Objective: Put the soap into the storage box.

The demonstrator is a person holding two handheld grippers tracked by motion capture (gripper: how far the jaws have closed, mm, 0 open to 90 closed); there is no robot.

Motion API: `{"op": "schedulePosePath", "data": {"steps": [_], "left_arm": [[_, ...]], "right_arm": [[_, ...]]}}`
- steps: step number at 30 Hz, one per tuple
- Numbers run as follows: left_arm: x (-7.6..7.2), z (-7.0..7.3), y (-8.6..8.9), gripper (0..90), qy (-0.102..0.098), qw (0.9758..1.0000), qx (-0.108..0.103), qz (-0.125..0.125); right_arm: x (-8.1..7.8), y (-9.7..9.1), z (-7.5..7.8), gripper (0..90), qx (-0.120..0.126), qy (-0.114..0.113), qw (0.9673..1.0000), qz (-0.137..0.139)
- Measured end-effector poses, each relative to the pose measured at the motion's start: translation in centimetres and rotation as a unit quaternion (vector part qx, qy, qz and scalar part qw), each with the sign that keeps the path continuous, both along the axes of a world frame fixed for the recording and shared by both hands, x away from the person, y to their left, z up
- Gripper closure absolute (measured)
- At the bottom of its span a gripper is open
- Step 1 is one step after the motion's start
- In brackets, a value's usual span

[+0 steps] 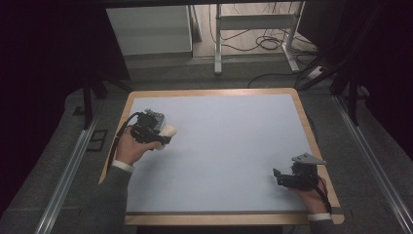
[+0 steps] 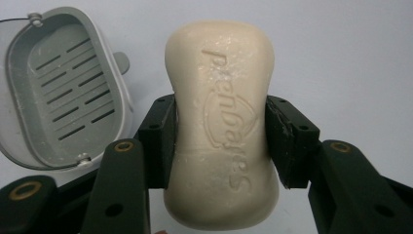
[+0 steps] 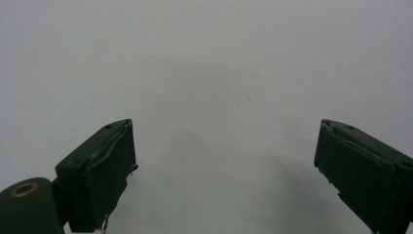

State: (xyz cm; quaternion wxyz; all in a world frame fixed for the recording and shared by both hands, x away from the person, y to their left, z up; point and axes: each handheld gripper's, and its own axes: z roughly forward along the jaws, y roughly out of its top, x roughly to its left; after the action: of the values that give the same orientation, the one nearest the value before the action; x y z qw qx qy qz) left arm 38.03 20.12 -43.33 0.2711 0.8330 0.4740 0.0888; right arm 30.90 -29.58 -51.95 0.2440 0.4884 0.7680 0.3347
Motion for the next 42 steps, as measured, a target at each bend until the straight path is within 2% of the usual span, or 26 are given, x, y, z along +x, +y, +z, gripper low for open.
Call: {"op": "schedulePosePath", "data": {"steps": [15, 20, 42], "left_arm": [[1.7, -0.8, 1.1, 49.4, 0.008, 0.9995, -0.009, 0.028], [2.2, -1.0, 1.6, 49.4, 0.008, 0.9994, -0.003, 0.034], [4.3, -1.4, 2.9, 49.4, 0.017, 0.9974, -0.008, 0.07]], "right_arm": [[0.0, 0.0, 0.0, 7.7, -0.001, 0.001, 1.0, -0.001], [0.0, 0.0, -0.1, 7.7, -0.001, 0.001, 1.0, -0.002], [0.1, -0.2, -0.1, 7.7, 0.0, 0.003, 1.0, -0.003]]}}
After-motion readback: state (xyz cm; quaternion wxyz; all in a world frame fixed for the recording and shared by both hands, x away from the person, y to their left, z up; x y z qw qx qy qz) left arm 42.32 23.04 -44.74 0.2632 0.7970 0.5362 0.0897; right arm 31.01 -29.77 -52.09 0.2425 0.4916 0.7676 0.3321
